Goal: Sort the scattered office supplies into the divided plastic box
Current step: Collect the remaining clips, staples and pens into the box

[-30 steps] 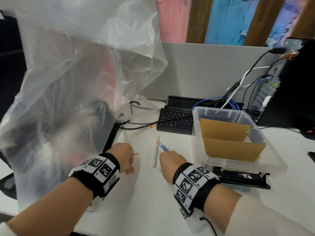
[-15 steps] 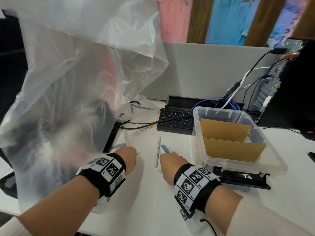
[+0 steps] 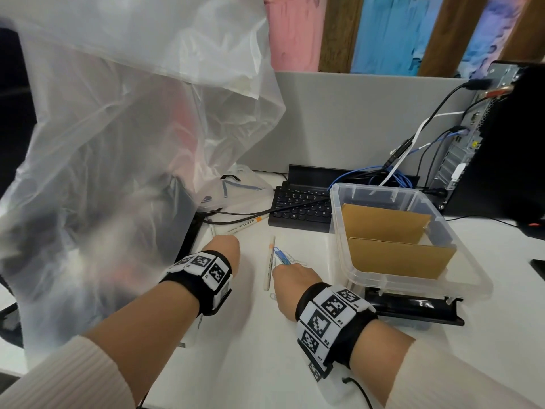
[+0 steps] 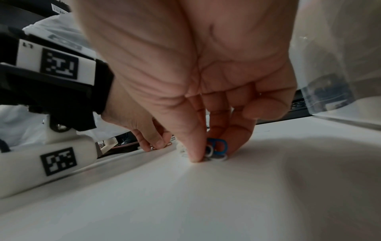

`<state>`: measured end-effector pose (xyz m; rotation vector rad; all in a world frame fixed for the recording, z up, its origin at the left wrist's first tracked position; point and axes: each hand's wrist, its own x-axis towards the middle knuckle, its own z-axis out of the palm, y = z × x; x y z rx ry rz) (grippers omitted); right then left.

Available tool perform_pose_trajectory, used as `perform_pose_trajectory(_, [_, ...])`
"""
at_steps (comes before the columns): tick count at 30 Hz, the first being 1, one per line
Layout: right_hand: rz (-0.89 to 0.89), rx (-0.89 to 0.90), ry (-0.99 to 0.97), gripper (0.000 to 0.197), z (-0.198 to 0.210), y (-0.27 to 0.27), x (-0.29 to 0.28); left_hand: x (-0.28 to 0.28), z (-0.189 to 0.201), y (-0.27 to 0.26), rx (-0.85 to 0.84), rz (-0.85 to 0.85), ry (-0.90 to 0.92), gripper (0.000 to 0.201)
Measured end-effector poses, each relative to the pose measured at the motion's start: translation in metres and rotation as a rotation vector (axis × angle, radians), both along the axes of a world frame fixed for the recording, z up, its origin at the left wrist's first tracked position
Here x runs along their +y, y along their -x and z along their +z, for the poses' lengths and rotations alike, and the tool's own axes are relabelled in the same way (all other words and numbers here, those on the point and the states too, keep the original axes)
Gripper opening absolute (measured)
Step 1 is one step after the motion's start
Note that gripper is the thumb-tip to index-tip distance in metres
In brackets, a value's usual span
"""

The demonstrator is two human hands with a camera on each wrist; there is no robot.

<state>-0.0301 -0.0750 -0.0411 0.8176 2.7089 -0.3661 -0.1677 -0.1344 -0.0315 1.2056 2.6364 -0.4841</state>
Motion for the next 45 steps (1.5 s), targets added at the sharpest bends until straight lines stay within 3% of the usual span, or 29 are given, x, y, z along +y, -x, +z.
perform_pose_trajectory(5, [0.032,0.013,0.009,0.020,0.005,-0.005,-0.004,0.003,0.001,-0.002,-0.034,0.010,-0.019,0.029])
perform_pose_trajectory(8, [0.053,0.046,0.002,0.026,0.009,-0.012,-0.006,0.002,0.002,-0.004,-0.071,0.021,0.002,0.028])
perform_pose_trajectory(14, [0.111,0.040,-0.012,0.016,0.019,-0.028,-0.015,-0.007,0.008,-0.020,-0.149,0.036,0.000,0.010])
perform_pose_trajectory(16, [0.133,0.036,-0.020,0.020,0.028,-0.037,-0.019,-0.013,0.014,-0.031,-0.184,0.046,-0.103,0.023])
perform_pose_trajectory(18, [0.171,0.085,-0.013,0.019,0.042,-0.050,-0.023,-0.018,0.024,-0.041,-0.274,0.033,-0.263,0.017])
perform_pose_trajectory(23, [0.219,0.436,0.068,0.020,0.093,-0.096,-0.024,-0.019,0.069,-0.071,-0.576,-0.041,-0.735,0.018])
perform_pose_trajectory(27, [0.061,0.658,0.045,0.014,0.124,-0.132,0.015,0.001,0.103,-0.110,-0.837,-0.213,-0.936,0.017])
perform_pose_trajectory(29, [-0.027,0.675,-0.004,0.014,0.130,-0.145,0.039,0.015,0.106,-0.128,-0.894,-0.262,-0.963,0.022])
perform_pose_trajectory(32, [-0.117,0.608,-0.007,0.014,0.127,-0.158,0.065,0.038,0.100,-0.148,-0.851,-0.301,-0.943,0.025])
perform_pose_trajectory(39, [-0.182,0.531,0.023,0.011,0.107,-0.168,0.087,0.061,0.086,-0.160,-0.555,-0.396,-0.813,0.011])
perform_pose_trajectory(45, [-0.177,0.554,0.023,0.014,0.106,-0.169,0.088,0.050,0.086,-0.145,-0.562,-0.420,-0.883,0.022])
